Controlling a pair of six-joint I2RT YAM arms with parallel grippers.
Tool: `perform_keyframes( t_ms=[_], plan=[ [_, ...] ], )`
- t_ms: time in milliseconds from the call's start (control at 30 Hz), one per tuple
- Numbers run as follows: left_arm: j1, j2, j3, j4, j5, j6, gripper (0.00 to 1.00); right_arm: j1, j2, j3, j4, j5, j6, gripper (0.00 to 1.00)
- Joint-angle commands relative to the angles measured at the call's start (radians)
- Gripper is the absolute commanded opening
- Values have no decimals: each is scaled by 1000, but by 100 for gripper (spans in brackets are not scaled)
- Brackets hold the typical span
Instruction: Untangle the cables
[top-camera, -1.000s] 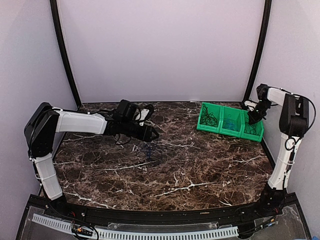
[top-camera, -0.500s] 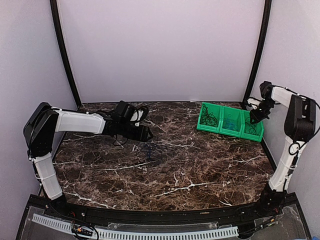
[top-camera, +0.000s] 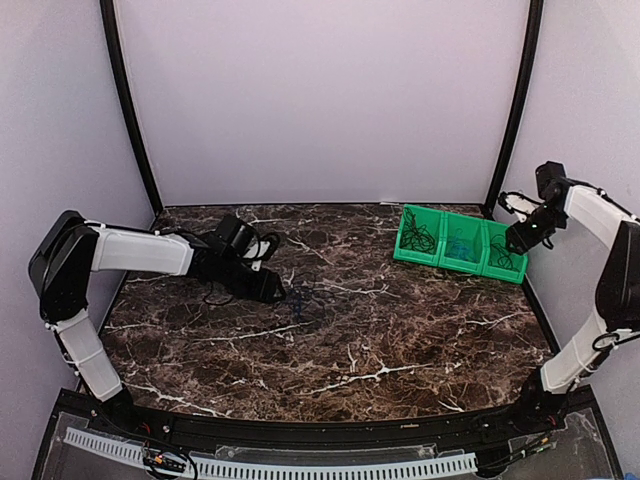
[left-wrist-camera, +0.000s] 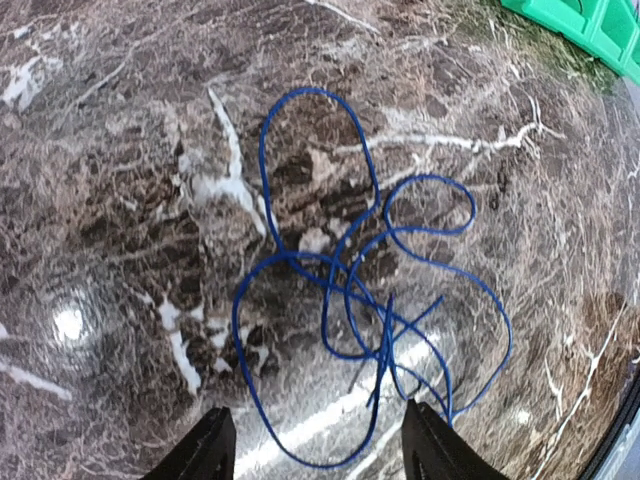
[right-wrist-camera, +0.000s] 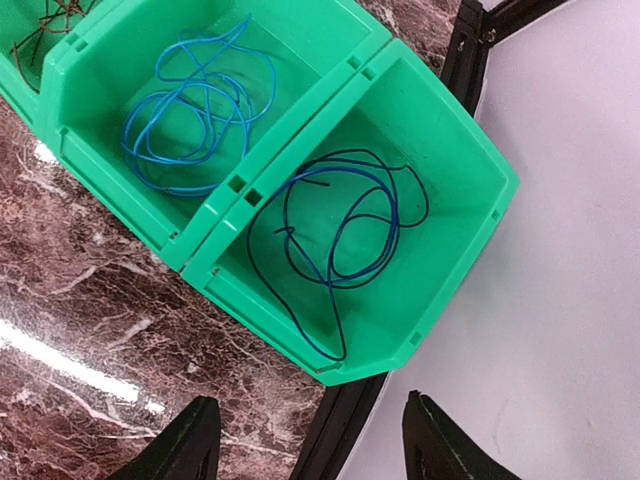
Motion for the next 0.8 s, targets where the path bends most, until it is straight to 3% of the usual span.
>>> perform_keyframes(
  t_ms=[0,100,267,400,533,767],
  plan=[
    [-3,-91,-98,27,56,60,59,82,-95,-41,113,-24,31,62],
    [-5,-84,-120,76,82,65,57,157,-120,-44,163,-39,40,59],
    [-9,-28,-109,169,144,61,51,289,-79,-2,207,-236,91,57],
    [-19,29,-54,173,186,70,28,388,4,46,228,-363,125,56],
    [-21,31,-12,125,183,84,6,500,88,68,273,-389,117,56],
    [-23,-123,54,38,272,123,0,645,244,248,226,-527,104,58]
  ],
)
